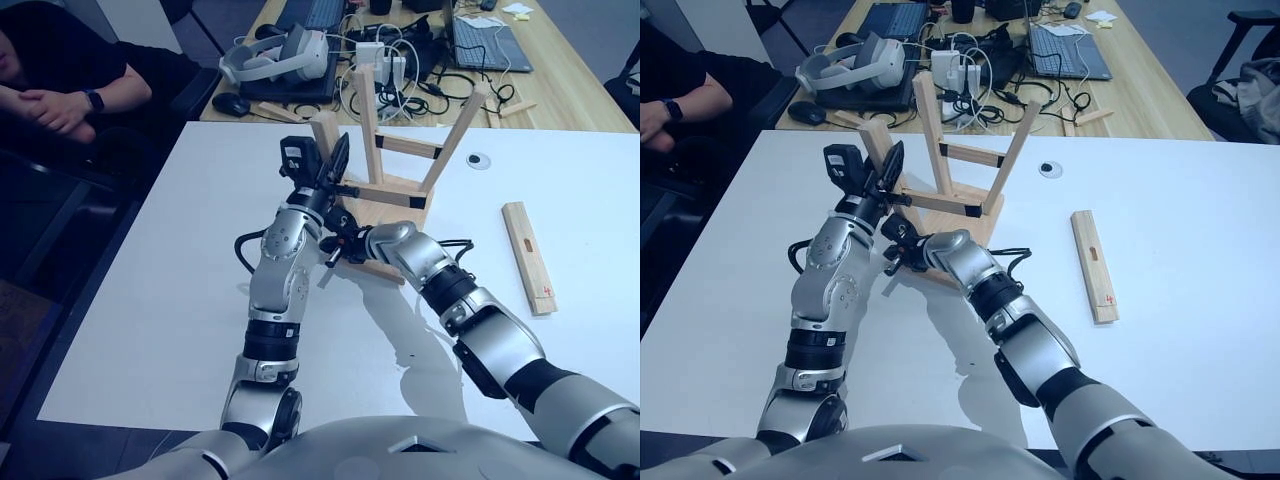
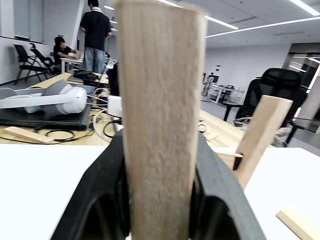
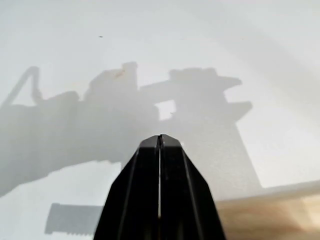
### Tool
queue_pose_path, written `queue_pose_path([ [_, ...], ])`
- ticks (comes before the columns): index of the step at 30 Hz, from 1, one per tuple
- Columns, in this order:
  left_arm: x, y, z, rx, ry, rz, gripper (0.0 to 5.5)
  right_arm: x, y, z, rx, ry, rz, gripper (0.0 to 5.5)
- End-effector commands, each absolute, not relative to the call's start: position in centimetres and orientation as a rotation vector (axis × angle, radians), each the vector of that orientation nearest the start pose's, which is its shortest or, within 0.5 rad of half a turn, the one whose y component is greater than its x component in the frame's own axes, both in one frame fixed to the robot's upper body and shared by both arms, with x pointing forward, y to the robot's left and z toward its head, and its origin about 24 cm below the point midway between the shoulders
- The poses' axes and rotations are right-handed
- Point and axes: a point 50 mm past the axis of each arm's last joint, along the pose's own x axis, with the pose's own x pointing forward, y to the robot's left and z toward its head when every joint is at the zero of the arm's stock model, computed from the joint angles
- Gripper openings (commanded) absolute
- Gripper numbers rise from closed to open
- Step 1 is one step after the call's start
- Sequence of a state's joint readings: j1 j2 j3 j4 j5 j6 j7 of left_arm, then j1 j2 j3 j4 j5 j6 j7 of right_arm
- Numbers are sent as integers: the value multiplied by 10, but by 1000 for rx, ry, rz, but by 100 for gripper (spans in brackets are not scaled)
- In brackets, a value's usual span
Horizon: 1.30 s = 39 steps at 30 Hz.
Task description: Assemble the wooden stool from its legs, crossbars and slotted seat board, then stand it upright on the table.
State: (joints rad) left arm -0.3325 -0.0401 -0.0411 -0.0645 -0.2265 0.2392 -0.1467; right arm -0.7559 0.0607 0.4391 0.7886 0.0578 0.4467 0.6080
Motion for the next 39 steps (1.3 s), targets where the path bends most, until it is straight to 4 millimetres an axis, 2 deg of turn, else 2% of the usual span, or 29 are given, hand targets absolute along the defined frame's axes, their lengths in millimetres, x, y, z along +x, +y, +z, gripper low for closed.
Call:
queue_pose_path([
  [1, 297, 95, 132, -216, -159, -386, 101, 324, -25, 13, -247, 700, 911, 0],
  [7, 290, 87, 135, -188, -179, -465, 101, 326, -28, 8, -221, 723, 885, 0],
  [9, 290, 86, 135, -158, -187, -465, 101, 324, -27, 13, -264, 733, 966, 0],
  [15, 289, 87, 133, -106, -214, -440, 101, 323, -43, 57, -630, 632, 1131, 0],
  [19, 290, 87, 130, -82, -211, -432, 101, 290, -54, 87, -654, 620, 1351, 0],
  [23, 291, 87, 128, -82, -204, -423, 101, 268, -59, 99, -571, 635, 1413, 0],
  [28, 291, 88, 129, -102, -216, -410, 101, 228, -72, 134, -326, 592, 1582, 0],
  [31, 293, 87, 134, -158, -233, -394, 101, 206, -109, 141, -134, 674, 1571, 0],
  [34, 296, 85, 136, -200, -236, -378, 101, 183, -151, 136, -13, 795, 1489, 0],
  [39, 301, 75, 135, -238, -215, -388, 101, 165, -182, 131, 154, 854, 1359, 0],
])
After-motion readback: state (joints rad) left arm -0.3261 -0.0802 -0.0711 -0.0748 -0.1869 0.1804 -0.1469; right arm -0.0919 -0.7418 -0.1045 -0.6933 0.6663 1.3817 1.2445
